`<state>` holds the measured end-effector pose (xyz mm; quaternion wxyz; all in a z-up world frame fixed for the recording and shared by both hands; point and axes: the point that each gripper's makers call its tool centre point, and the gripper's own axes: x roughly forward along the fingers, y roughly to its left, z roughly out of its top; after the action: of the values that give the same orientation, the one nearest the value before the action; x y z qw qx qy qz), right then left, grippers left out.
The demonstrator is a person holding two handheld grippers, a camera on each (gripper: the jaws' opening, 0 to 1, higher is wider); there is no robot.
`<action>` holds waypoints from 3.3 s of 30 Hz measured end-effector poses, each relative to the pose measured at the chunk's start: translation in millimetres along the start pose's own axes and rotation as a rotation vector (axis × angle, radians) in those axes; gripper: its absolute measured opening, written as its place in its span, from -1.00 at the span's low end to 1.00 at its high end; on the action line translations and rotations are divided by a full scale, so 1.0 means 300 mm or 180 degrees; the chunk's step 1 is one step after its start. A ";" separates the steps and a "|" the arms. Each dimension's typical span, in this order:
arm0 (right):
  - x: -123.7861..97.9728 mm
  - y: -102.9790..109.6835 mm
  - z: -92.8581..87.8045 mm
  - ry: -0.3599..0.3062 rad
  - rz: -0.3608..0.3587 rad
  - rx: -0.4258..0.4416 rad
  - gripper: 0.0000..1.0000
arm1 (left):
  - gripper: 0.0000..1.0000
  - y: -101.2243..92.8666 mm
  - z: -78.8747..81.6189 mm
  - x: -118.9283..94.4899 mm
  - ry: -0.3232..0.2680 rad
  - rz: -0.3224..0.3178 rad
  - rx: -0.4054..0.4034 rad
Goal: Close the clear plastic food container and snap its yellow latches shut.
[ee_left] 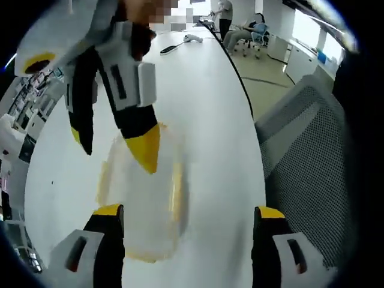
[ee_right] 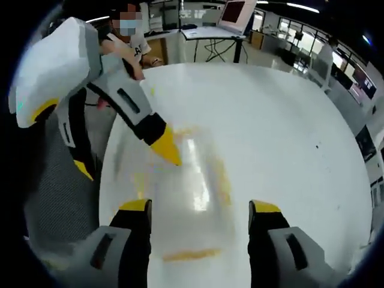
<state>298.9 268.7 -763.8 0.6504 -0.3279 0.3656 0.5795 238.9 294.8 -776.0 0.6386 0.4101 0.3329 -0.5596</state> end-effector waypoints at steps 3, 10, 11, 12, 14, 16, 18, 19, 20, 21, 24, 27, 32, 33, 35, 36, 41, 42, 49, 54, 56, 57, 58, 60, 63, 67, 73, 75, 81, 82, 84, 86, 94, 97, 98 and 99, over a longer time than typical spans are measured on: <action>0.001 0.008 -0.015 0.0097 -0.0046 -0.0113 0.34 | 0.94 -0.010 -0.001 -0.003 0.0006 -0.0145 -0.0267; 0.005 0.033 -0.056 0.0273 -0.0033 -0.0057 0.48 | 0.97 0.032 -0.062 -0.004 0.0305 -0.0089 -0.0201; 0.005 0.035 -0.064 0.0318 -0.0073 -0.0125 0.53 | 0.97 0.040 -0.069 0.000 0.0304 -0.0073 -0.0174; 0.005 0.040 -0.071 0.0362 -0.0076 -0.0132 0.56 | 0.97 0.052 -0.085 0.003 0.0332 -0.0040 -0.0134; 0.008 0.048 -0.075 0.0398 -0.0083 -0.0189 0.59 | 0.97 0.063 -0.110 0.006 0.0390 -0.0045 -0.0095; 0.015 0.050 -0.082 0.0465 -0.0101 -0.0273 0.61 | 0.97 0.082 -0.114 0.004 0.0368 -0.0023 -0.0119; 0.018 0.051 -0.101 0.0583 -0.0112 -0.0339 0.60 | 0.97 0.092 -0.119 0.010 0.0376 -0.0033 -0.0128; 0.021 0.049 -0.106 0.0602 -0.0134 -0.0352 0.58 | 0.97 0.096 -0.123 0.014 0.0402 -0.0038 -0.0125; 0.021 0.048 -0.108 0.0613 -0.0139 -0.0354 0.57 | 0.97 0.100 -0.126 0.018 0.0420 -0.0044 -0.0109; 0.021 0.047 -0.114 0.0646 -0.0148 -0.0355 0.56 | 0.96 0.103 -0.129 0.022 0.0445 -0.0041 -0.0105; 0.017 0.036 -0.135 0.0747 -0.0182 -0.0383 0.53 | 0.89 0.113 -0.128 0.035 0.0509 -0.0048 -0.0071; 0.015 0.026 -0.149 0.0804 -0.0183 -0.0417 0.53 | 0.87 0.136 -0.140 0.047 0.0641 -0.0001 -0.0015; 0.013 0.016 -0.165 0.0829 -0.0165 -0.0362 0.53 | 0.83 0.156 -0.169 0.067 0.0801 -0.0032 -0.0007; 0.013 0.019 -0.169 0.0854 -0.0154 -0.0374 0.53 | 0.82 0.157 -0.172 0.071 0.0805 -0.0050 -0.0007; 0.018 0.022 -0.172 0.0875 -0.0132 -0.0441 0.53 | 0.79 0.157 -0.180 0.076 0.0837 -0.0072 -0.0014; 0.022 0.023 -0.173 0.0880 -0.0126 -0.0448 0.53 | 0.79 0.158 -0.184 0.081 0.0849 -0.0069 0.0009; 0.044 0.023 -0.183 0.0934 -0.0109 -0.0506 0.51 | 0.75 0.169 -0.189 0.099 0.0892 -0.0033 0.0086; 0.049 0.023 -0.186 0.0946 -0.0107 -0.0522 0.52 | 0.74 0.172 -0.187 0.103 0.0895 -0.0029 0.0093; 0.046 0.011 -0.192 0.0907 -0.0096 -0.0506 0.45 | 0.70 0.181 -0.187 0.121 0.0868 -0.0002 0.0098; 0.047 0.013 -0.188 0.0842 -0.0109 -0.0495 0.43 | 0.70 0.181 -0.186 0.121 0.0855 0.0004 0.0091; 0.049 0.013 -0.187 0.0825 -0.0110 -0.0484 0.43 | 0.70 0.182 -0.185 0.120 0.0820 0.0003 0.0075; 0.049 0.012 -0.188 0.0822 -0.0110 -0.0485 0.43 | 0.70 0.182 -0.185 0.120 0.0813 0.0004 0.0071; 0.050 0.012 -0.188 0.0820 -0.0112 -0.0484 0.43 | 0.70 0.182 -0.184 0.121 0.0803 0.0015 0.0065; 0.048 0.013 -0.186 0.0820 -0.0112 -0.0480 0.43 | 0.71 0.182 -0.184 0.127 0.0786 0.0055 0.0059; 0.051 0.013 -0.186 0.0862 -0.0101 -0.0495 0.43 | 0.71 0.183 -0.192 0.131 0.0824 0.0118 0.0139; 0.056 0.015 -0.179 0.0863 -0.0089 -0.0524 0.43 | 0.71 0.173 -0.199 0.119 0.0864 0.0113 0.0086; 0.071 0.024 -0.153 0.0834 -0.0070 -0.0561 0.43 | 0.71 0.167 -0.229 0.104 0.0875 0.0121 0.0042; 0.078 0.025 -0.143 0.0838 -0.0064 -0.0575 0.43 | 0.71 0.167 -0.237 0.101 0.0878 0.0123 0.0032; 0.090 0.028 -0.123 0.0833 -0.0053 -0.0593 0.43 | 0.72 0.165 -0.260 0.090 0.0905 0.0129 0.0007; 0.091 0.029 -0.120 0.0832 -0.0052 -0.0595 0.43 | 0.72 0.165 -0.264 0.089 0.0918 0.0130 0.0006; 0.094 0.031 -0.116 0.0827 -0.0048 -0.0605 0.43 | 0.72 0.164 -0.268 0.086 0.0938 0.0132 0.0001; 0.096 0.031 -0.112 0.0823 -0.0040 -0.0620 0.43 | 0.72 0.163 -0.274 0.084 0.0953 0.0135 -0.0012; 0.112 0.031 -0.084 0.0845 -0.0017 -0.0680 0.43 | 0.72 0.163 -0.302 0.072 0.0987 0.0152 -0.0070; 0.121 0.029 -0.073 0.0838 -0.0007 -0.0701 0.43 | 0.72 0.162 -0.314 0.066 0.1006 0.0157 -0.0089; 0.123 0.028 -0.070 0.0839 -0.0004 -0.0709 0.43 | 0.72 0.163 -0.320 0.062 0.1010 0.0159 -0.0103; 0.124 0.028 -0.067 0.0837 -0.0002 -0.0717 0.43 | 0.72 0.164 -0.324 0.061 0.1014 0.0161 -0.0111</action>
<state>291.0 271.7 -806.1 0.5562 -0.4718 0.3802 0.5687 293.5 375.6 -827.6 0.5987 0.4907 0.4292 -0.4654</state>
